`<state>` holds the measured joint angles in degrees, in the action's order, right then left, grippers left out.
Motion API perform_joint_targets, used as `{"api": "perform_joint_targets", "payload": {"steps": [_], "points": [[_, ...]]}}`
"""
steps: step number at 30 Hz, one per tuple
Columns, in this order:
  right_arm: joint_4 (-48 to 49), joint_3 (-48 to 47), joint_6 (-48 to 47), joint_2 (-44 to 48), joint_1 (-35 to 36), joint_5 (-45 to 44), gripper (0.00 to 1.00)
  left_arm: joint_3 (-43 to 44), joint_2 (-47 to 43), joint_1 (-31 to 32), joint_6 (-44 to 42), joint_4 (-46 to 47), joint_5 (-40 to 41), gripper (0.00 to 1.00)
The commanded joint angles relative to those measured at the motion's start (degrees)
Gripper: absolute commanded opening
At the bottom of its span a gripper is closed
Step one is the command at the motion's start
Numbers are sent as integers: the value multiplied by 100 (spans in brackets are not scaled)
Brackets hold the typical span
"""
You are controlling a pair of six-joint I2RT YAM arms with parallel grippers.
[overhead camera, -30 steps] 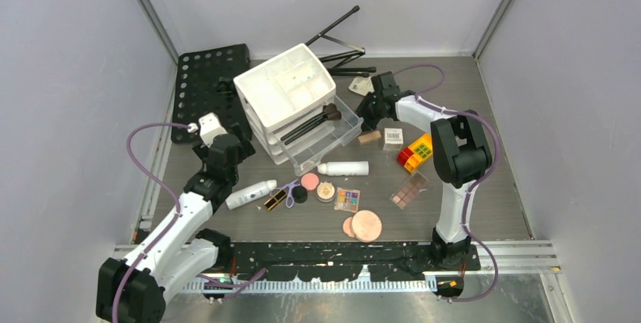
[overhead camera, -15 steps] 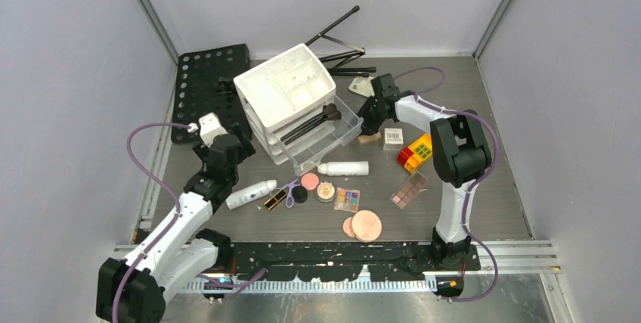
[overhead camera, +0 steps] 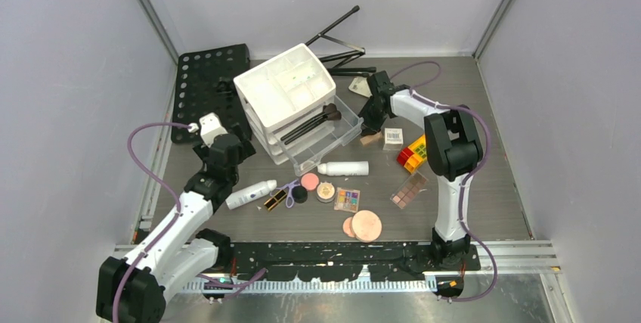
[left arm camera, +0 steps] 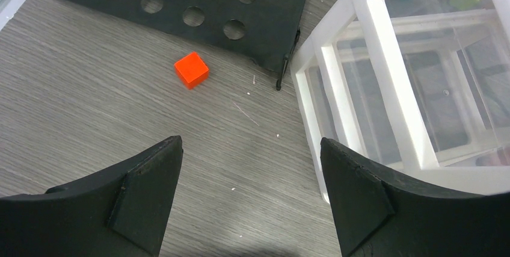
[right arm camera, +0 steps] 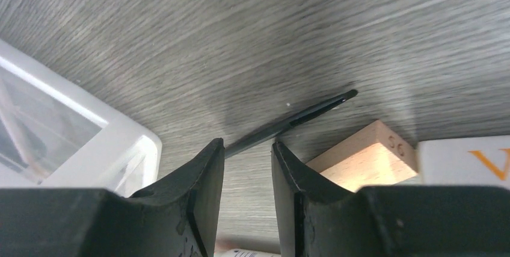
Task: Organize the makeup
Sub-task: Pick up the makeup tool from the center of the board.
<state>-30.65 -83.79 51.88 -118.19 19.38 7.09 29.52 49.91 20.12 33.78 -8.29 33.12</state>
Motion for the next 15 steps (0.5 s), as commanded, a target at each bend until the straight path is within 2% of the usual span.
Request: {"api": "perform_joint_targets", "payload": {"steps": [1, 7, 15], "points": [[-669, -494, -451, -121, -2, -927, 40, 117, 41, -17, -56, 346, 28, 87], [-1226, -852, -792, -306, 82, -1527, 40, 126, 64, -17, -48, 354, 23, 87], [-1302, -957, -859, -507, 226, -1552, 40, 124, 54, -17, -59, 346, 36, 87]]}}
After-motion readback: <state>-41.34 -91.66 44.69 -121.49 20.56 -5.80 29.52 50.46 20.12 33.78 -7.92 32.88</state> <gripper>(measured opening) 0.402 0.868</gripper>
